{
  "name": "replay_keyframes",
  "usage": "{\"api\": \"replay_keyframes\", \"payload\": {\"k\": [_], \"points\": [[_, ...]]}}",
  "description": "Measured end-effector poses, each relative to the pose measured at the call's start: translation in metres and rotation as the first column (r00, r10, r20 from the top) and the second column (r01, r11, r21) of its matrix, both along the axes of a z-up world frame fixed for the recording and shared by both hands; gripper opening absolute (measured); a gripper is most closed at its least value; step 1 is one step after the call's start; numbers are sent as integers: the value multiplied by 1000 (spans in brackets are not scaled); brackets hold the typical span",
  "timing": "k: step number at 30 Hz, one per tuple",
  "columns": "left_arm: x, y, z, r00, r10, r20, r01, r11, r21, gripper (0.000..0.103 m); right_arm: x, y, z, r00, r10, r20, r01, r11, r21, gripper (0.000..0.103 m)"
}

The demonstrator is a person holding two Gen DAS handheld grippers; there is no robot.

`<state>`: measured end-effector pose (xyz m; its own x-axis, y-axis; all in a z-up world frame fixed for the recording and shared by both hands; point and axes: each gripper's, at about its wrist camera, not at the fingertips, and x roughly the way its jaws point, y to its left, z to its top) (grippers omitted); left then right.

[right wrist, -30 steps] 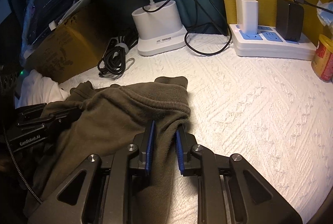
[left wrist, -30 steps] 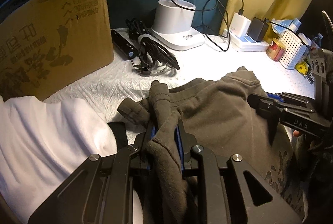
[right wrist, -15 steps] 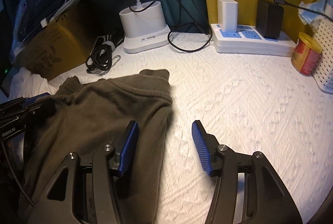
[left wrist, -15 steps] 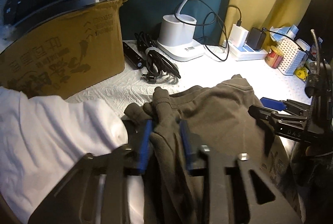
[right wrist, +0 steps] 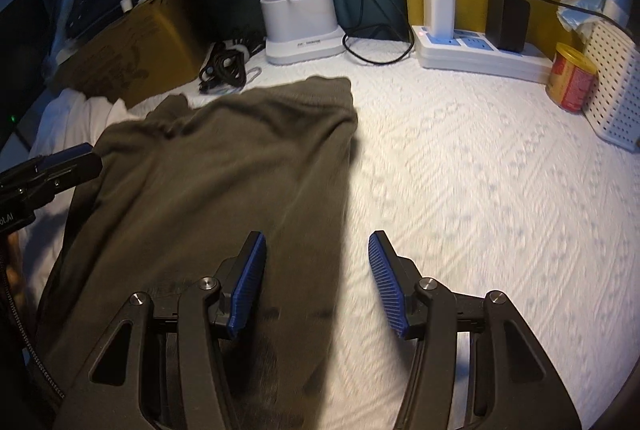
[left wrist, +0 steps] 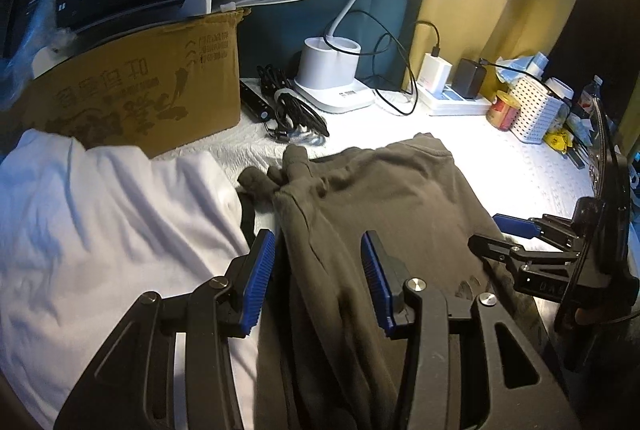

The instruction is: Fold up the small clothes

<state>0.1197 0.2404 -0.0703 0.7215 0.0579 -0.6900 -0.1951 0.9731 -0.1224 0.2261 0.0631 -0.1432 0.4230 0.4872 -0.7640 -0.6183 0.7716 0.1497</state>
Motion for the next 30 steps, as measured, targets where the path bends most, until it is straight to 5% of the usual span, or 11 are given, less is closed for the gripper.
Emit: {"api": "replay_keyframes", "payload": {"k": [15,22,30], "points": [[-42,-14,-9,1000,19,7,-19,1000,-13,44,-58,-16,0,999,38,-19,-38,999,20,53],[-61,-24,-12,1000,24,14,-24,1000,-11,45,-76,-30,0,999,40,-24,-39,998,48,23],[-78,-39,-8,999,30,24,-31,999,12,45,-93,-45,-1,998,41,-55,-37,996,81,22]]}}
